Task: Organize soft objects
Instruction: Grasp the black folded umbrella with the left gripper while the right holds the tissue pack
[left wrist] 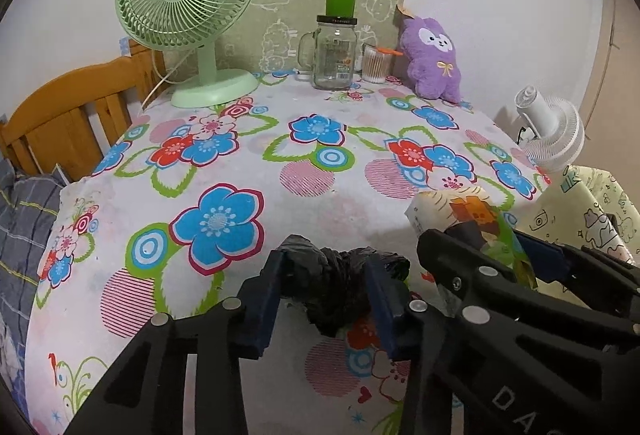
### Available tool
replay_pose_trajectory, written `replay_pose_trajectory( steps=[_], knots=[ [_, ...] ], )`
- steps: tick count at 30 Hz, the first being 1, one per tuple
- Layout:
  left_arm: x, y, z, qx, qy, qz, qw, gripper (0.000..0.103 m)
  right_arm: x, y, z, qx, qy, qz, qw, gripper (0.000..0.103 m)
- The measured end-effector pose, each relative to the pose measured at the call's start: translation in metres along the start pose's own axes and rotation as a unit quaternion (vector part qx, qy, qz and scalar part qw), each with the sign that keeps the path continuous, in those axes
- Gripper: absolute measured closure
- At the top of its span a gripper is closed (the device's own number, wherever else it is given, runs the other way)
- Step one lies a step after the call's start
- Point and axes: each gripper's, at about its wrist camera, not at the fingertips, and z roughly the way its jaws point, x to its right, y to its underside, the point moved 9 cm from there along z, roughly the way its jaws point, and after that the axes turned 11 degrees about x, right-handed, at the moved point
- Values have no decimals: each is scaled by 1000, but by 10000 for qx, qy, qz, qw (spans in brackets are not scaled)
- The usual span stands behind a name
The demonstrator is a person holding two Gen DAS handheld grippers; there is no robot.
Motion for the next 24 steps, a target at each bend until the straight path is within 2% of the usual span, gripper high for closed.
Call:
replay_pose_trajectory(
  steps=[2, 10, 11, 12, 13, 16, 17, 18, 21, 23, 24],
  knots=[
    [1, -1, -3, 27, 24, 2, 10000, 67, 0, -1, -2, 24, -10, -6, 10000, 50],
    [5, -4, -10, 98, 59, 1, 9999, 69, 0, -4, -10, 83, -10, -20, 10000, 50],
    [6, -4, -10, 88, 84, -1, 9999, 71, 0, -4, -10, 81, -12, -15, 10000, 50],
    [7, -3, -10, 68, 94, 4, 9999, 79, 0, -4, -10, 81, -4, -15, 10000, 50],
    [6, -2, -8, 49, 59, 16, 10000, 83, 1, -3, -11, 79, 11, -14, 10000, 50],
    [4, 3, -5, -34, 31, -22, 10000, 83, 1, -1, -11, 49, -1, -28, 10000, 50],
    [3, 3, -5, -24, 12, -51, 10000, 81, 0, -1, -11, 54, -7, -39, 10000, 50],
    [3, 3, -5, -32, 33, -59, 10000, 71, 0, -1, -11, 53, -9, -50, 10000, 50],
    [6, 3, -5, -4, 99, -37, 9999, 50, 1, 0, -10, 37, 0, -33, 10000, 50],
    [10, 4, -3, -22, 176, -7, 9998, 42, 4, 1, -8, 24, 31, -12, 10000, 50],
    [11, 5, -2, -43, 213, 11, 9998, 42, 6, 1, -7, 15, 50, -1, 10000, 50]
  ],
)
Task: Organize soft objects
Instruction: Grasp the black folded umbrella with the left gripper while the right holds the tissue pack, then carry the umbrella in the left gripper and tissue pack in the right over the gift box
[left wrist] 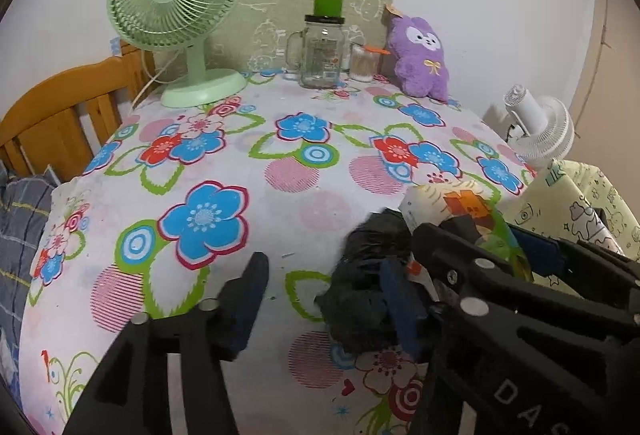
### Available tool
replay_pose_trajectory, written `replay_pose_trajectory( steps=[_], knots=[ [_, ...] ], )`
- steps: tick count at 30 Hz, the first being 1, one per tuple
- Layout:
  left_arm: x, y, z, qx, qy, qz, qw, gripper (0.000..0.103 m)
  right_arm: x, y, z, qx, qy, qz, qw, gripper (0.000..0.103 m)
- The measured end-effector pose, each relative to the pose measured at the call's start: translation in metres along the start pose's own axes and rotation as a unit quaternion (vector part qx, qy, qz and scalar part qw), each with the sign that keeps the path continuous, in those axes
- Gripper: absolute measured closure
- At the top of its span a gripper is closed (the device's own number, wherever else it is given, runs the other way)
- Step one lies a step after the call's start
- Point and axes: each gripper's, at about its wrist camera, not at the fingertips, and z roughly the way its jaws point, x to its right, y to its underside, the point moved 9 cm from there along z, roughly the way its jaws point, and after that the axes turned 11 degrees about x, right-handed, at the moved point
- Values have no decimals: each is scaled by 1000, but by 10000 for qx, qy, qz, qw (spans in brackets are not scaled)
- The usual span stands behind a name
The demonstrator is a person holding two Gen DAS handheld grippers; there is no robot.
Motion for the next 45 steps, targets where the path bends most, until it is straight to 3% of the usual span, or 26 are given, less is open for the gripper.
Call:
replay_pose_trajectory(
  steps=[9, 10, 12, 14, 18, 32, 45],
  knots=[
    [9, 11, 18, -243, 152, 0, 9996, 44, 15, 8, 13, -179, 176, 106, 9996, 50],
    [10, 12, 19, -263, 177, -6, 9995, 49, 16, 9, 14, -194, 181, 113, 9996, 50],
    [13, 15, 21, -328, 369, -70, 9988, 69, 17, 10, 16, -223, 192, 124, 9995, 50],
    [17, 17, 23, -417, 577, -188, 9973, 77, 18, 12, 17, -247, 178, 128, 9995, 50],
    [20, 17, 20, -416, 566, -130, 9974, 83, 18, 13, 18, -258, 180, 122, 9994, 50],
    [19, 6, -9, -196, 374, -99, 9991, 86, 10, 8, -5, -112, 92, 33, 9999, 50],
    [24, -17, -58, 217, 95, -91, 9997, 86, 1, -13, -53, 342, -72, -155, 9993, 50]
  ],
)
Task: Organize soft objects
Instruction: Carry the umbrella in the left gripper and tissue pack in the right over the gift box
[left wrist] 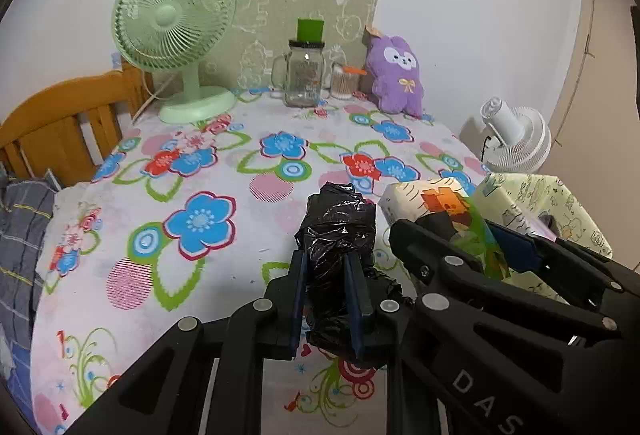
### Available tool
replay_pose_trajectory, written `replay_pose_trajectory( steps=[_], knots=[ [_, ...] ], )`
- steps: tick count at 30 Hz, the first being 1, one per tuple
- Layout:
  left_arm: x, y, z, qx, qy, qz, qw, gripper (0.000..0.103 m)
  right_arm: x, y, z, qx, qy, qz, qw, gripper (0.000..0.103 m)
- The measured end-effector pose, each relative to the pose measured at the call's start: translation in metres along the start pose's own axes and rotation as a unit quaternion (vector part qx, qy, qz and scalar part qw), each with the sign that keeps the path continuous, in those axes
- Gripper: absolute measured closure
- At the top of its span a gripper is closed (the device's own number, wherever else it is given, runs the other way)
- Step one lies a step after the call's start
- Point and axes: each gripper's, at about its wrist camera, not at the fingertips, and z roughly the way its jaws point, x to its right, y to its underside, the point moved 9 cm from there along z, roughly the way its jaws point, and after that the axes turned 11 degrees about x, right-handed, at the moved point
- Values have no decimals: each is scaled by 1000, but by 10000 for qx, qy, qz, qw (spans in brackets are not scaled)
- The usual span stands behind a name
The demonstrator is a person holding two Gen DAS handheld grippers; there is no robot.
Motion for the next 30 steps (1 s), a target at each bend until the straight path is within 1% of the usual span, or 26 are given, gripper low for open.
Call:
replay_pose_trajectory(
  steps=[17, 22, 30],
  knots=[
    [25, -26, -57, 520, -201, 37, 9984, 86, 3, -30, -62, 541, -223, -155, 9982, 50],
    [39, -32, -63, 608, -200, 76, 9979, 86, 13, -35, -74, 652, -247, -139, 9975, 50],
    [66, -38, -62, 684, -104, 150, 9975, 85, 40, -41, -88, 777, -149, -93, 9968, 50]
  ],
)
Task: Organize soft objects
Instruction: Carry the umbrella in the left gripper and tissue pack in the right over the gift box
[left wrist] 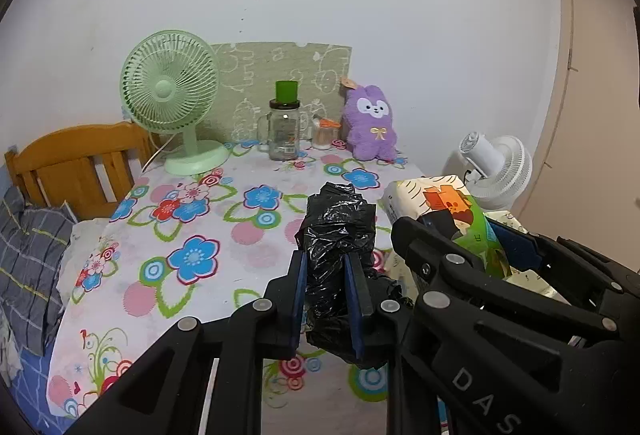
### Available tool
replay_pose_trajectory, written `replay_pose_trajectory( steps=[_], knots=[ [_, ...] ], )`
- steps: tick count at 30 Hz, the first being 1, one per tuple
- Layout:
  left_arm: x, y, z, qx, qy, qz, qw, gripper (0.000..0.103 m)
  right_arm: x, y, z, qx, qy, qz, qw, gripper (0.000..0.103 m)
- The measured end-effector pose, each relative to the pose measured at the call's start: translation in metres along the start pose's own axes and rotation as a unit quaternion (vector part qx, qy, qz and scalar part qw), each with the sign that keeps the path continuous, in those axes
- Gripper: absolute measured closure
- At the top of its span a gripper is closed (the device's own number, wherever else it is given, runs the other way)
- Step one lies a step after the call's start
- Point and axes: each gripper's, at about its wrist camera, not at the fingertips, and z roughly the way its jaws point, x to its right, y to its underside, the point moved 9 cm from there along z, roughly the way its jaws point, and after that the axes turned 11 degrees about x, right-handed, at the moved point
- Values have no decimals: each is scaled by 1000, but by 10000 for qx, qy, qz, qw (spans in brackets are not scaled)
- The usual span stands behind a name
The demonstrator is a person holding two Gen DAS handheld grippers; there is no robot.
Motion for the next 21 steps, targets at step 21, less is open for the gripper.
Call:
replay_pose_trajectory(
  steps=[21],
  knots=[
    [77, -6, 24, 42, 248, 211, 9995, 84, 81, -9, -8, 123, 318, 76, 9994, 50]
  ],
)
